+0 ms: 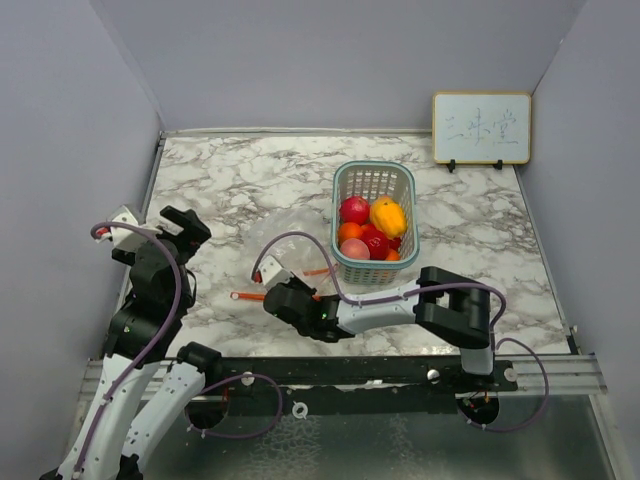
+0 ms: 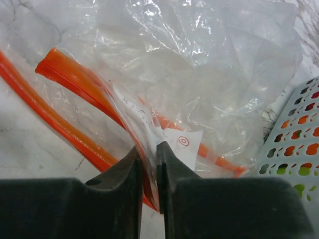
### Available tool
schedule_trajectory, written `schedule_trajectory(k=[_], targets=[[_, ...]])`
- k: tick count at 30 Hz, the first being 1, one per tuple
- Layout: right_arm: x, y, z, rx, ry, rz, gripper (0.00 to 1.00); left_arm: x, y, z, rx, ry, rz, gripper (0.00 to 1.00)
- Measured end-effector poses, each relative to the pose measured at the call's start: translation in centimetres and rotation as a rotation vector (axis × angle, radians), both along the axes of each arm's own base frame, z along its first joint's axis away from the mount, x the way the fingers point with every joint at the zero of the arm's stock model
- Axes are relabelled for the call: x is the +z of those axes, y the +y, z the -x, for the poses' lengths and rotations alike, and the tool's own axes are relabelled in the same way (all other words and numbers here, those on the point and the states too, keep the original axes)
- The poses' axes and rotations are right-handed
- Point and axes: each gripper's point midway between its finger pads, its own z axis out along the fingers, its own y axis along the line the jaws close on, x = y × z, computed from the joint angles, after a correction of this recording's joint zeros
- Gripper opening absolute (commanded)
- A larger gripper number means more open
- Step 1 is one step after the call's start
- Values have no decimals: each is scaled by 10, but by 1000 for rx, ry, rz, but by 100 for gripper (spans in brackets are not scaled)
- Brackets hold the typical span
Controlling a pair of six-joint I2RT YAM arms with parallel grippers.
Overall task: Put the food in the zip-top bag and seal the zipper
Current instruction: Pick up the zipper food storage bag at the center of the board.
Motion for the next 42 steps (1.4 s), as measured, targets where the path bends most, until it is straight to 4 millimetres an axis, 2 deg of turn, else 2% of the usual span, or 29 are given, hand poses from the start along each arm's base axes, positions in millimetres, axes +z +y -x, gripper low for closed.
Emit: schedule_trajectory(k=[1, 4, 7, 9, 11, 15, 17, 19, 21, 26, 32, 37, 42], targets=[[2, -1, -2, -10, -13, 1, 3, 0, 0, 0, -1, 0, 0, 89], [8, -4, -4, -30, -30, -6, 1, -1, -1, 0, -9, -1, 1, 81], [29, -6, -4, -32, -34, -47, 1, -3, -6, 0, -43, -6, 1, 71], [61, -7, -2, -29, -36, -119, 1, -5, -13, 0, -88, -17, -1, 71], [106, -6, 1, -22, -38, -221, 1, -7, -22, 0, -148, -33, -7, 68], [209, 1, 4, 2, -50, -464, 1, -5, -46, -2, -293, -77, -14, 67], [243, 1, 5, 17, -50, -547, 1, -2, -64, -4, -395, -110, -20, 67], [264, 1, 6, 38, -42, -600, 1, 2, -80, -4, -480, -148, -19, 67], [269, 1, 8, 61, -22, -619, 1, 5, -93, -4, -553, -186, -14, 68], [256, 4, 10, 99, 39, -600, 1, 13, -119, -4, -680, -278, 31, 68], [247, 1, 9, 110, 81, -609, 1, 7, -146, -8, -793, -316, 130, 65], [244, -7, -3, 69, 81, -611, 1, 2, -154, -4, -840, -307, 164, 76], [243, -23, -19, 18, 76, -614, 1, 18, -152, 12, -861, -375, 162, 79]])
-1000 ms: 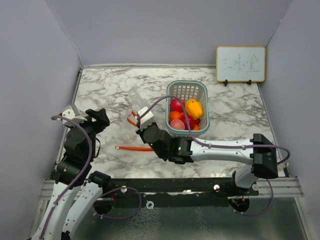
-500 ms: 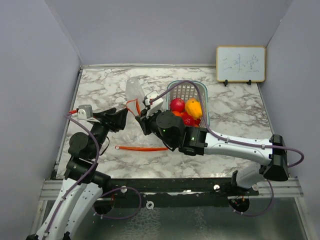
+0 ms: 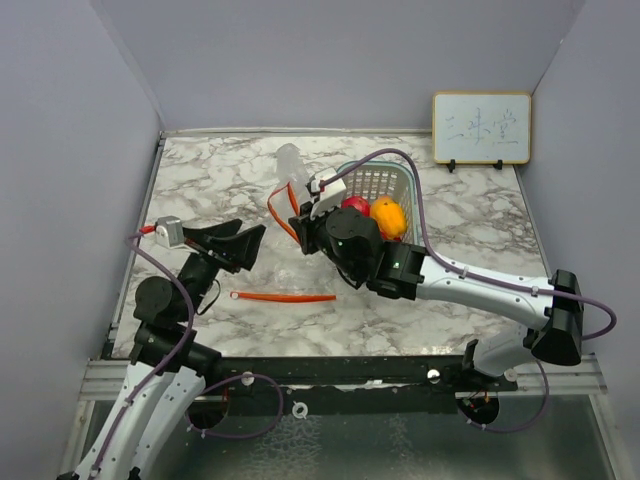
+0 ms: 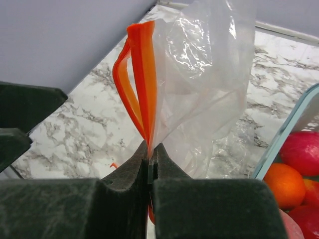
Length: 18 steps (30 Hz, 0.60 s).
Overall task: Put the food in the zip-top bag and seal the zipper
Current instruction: Pick up the zipper food storage bag at the center of the board, then open the zipper of the food storage bag.
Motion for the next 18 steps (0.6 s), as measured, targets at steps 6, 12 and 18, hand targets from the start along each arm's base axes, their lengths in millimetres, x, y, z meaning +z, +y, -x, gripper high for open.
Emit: schedule_trajectory(k=[6, 12, 18], targets=[[7, 0, 2, 37, 1, -22, 1, -3, -3, -3, -10, 11, 26, 73], [7, 9, 12, 112, 13, -30, 1, -51, -12, -25, -12, 149, 25, 67], [7, 14, 19, 158, 21, -35, 1, -59, -16, -38, -8, 164, 44, 63]])
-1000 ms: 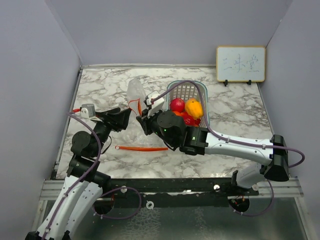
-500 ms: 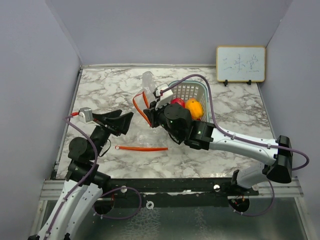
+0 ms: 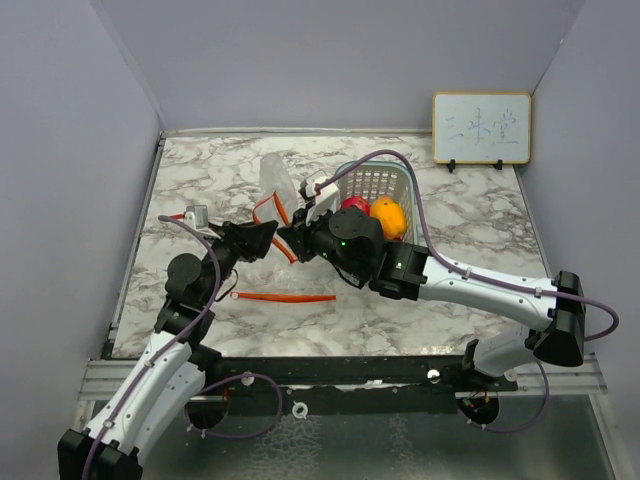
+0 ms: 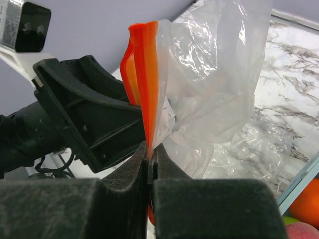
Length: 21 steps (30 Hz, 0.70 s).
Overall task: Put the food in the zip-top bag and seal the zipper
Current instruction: Open the zipper of the food storage bag.
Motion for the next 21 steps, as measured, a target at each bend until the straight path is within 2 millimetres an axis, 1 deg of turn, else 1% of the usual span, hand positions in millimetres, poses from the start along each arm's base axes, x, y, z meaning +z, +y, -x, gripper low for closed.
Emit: schedule_trajectory(k=[1, 2, 3, 4, 5, 10, 11, 12, 14, 16, 18, 20, 21], targets=[[0, 1, 1, 5, 1, -1, 1, 1, -1, -2, 0, -5, 6, 61], [0, 1, 2, 12, 3, -2, 1, 1, -2, -4, -1, -7, 14, 54], [0, 2, 2, 15, 5, -3, 1, 1, -3, -6, -2, -8, 22, 34], [0, 2, 3, 17, 6, -4, 1, 1, -4, -7, -3, -9, 30, 8], [0, 2, 3, 18, 10, -7, 1, 0, -5, -9, -5, -5, 43, 0], [-1, 1, 1, 0, 22, -12, 1, -14, -7, -18, 3, 54, 27, 0], [-2, -1, -1, -17, 20, -7, 1, -15, -5, -19, 15, 76, 15, 0], [-3, -7, -8, -56, 17, 1, 1, -15, -2, -20, 37, 106, -2, 0], [-6, -17, -18, -120, 12, 19, 1, -1, 7, -22, 84, 128, -31, 0], [-8, -32, -34, -206, 4, 34, 1, 23, 19, -20, 139, 125, -67, 0], [-12, -56, -54, -325, -14, 56, 1, 55, 32, -14, 189, 105, -100, 0], [-15, -72, -65, -402, -28, 75, 1, 76, 38, -6, 200, 95, -132, 0], [-15, -77, -71, -431, -36, 77, 1, 82, 36, -1, 182, 97, -154, 0]])
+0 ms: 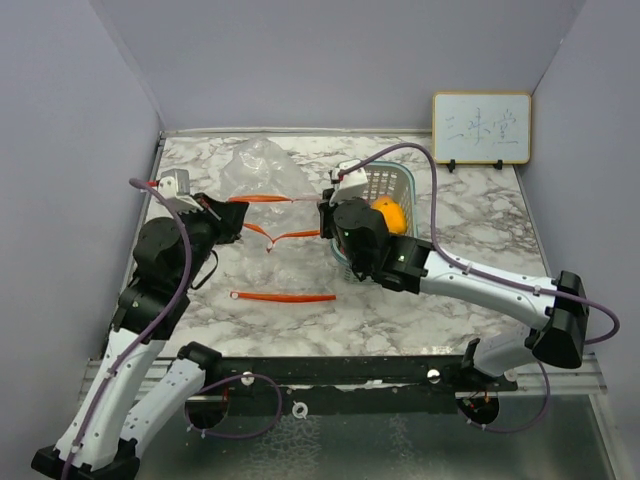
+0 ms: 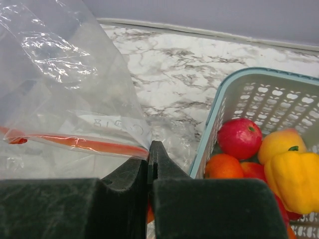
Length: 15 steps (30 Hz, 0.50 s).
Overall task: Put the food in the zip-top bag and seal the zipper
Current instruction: Open the zipper of the food storage bag.
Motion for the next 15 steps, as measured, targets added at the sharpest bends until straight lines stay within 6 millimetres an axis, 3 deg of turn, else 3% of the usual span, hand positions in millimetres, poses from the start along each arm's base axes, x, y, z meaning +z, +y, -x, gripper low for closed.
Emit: schedule_trajectory(k=[3, 4, 5, 8, 10, 15], targets=[[-6, -8, -7, -89, -20, 36, 3, -5, -5, 7, -45, 66, -66, 0], [-9, -11, -10, -120, -20, 50, 9, -11, -6, 9, -57, 94, -85, 0], [-16, -14, -14, -147, -13, 71, 18, -19, -7, 9, -69, 127, -103, 0], [-30, -18, -23, -155, 0, 122, 56, -47, -7, 11, -80, 217, -147, 0], [-34, -13, -23, -77, 4, 147, 75, -59, -3, 13, -66, 245, -161, 0], [-32, 27, 3, 277, 21, 166, 87, -87, 7, 9, -8, 300, -173, 0]])
